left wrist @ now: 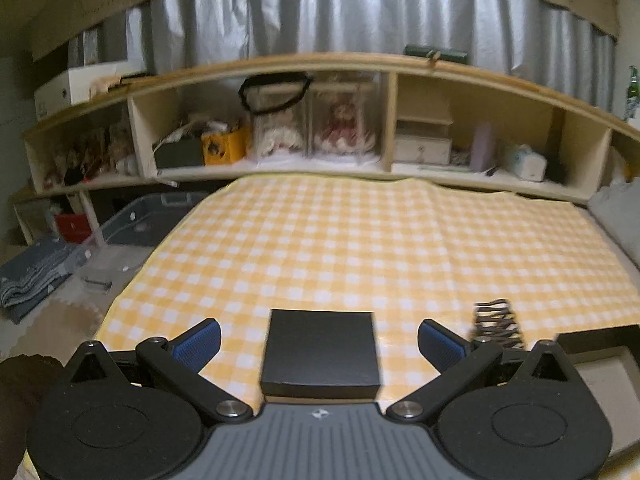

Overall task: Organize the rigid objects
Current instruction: 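Move the left tool to the small black box and close on it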

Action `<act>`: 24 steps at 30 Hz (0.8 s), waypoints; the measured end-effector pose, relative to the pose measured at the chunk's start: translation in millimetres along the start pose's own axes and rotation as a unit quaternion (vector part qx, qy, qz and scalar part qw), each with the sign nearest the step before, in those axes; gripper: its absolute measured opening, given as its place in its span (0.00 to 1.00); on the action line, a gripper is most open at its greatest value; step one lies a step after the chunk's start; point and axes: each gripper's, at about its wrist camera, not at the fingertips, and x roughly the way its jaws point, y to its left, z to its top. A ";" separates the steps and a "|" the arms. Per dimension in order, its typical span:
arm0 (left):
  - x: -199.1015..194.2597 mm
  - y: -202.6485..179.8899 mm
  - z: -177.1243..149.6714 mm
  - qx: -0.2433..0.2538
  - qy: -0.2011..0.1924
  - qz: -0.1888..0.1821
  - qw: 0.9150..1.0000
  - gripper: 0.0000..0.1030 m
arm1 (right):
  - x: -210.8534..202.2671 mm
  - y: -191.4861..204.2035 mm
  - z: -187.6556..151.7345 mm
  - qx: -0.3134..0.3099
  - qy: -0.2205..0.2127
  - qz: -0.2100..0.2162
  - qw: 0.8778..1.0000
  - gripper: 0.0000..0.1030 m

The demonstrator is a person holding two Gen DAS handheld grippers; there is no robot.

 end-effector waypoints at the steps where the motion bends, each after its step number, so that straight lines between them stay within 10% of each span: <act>1: 8.2 5.6 1.7 -0.006 0.005 0.000 1.000 1.00 | 6.8 -4.0 -0.2 0.003 0.017 0.009 1.000 1.00; 12: 92.7 64.4 -9.5 -0.153 0.089 -0.028 0.984 1.00 | 49.3 -14.9 -16.5 0.062 0.163 0.056 0.983 0.40; 24: 121.7 58.0 -27.5 -0.219 0.168 -0.110 0.955 0.85 | 68.9 3.9 -30.5 0.012 0.230 0.012 0.973 0.16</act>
